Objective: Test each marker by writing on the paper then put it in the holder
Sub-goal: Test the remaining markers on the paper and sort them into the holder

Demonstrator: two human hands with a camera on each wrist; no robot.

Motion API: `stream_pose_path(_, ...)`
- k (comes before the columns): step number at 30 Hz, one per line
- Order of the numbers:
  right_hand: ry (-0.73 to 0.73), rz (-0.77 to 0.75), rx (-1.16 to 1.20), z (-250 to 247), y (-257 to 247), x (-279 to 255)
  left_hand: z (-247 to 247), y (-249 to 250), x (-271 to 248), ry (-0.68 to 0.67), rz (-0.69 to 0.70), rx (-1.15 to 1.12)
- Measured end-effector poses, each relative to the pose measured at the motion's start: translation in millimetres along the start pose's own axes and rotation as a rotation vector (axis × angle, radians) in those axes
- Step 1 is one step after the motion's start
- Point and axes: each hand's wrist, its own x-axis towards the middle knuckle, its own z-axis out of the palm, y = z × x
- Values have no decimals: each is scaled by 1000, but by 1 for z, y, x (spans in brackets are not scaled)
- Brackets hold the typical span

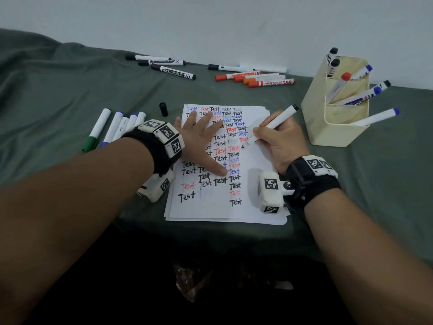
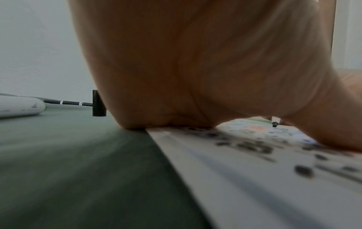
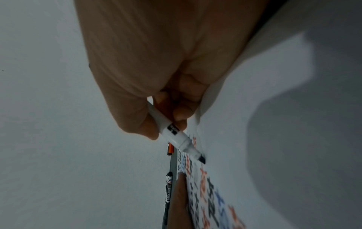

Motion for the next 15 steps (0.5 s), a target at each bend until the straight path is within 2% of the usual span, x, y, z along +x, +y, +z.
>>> stream_pose_path(15,24,-9,29,-1,2,1,-1,1,-2,-6,-5,-12)
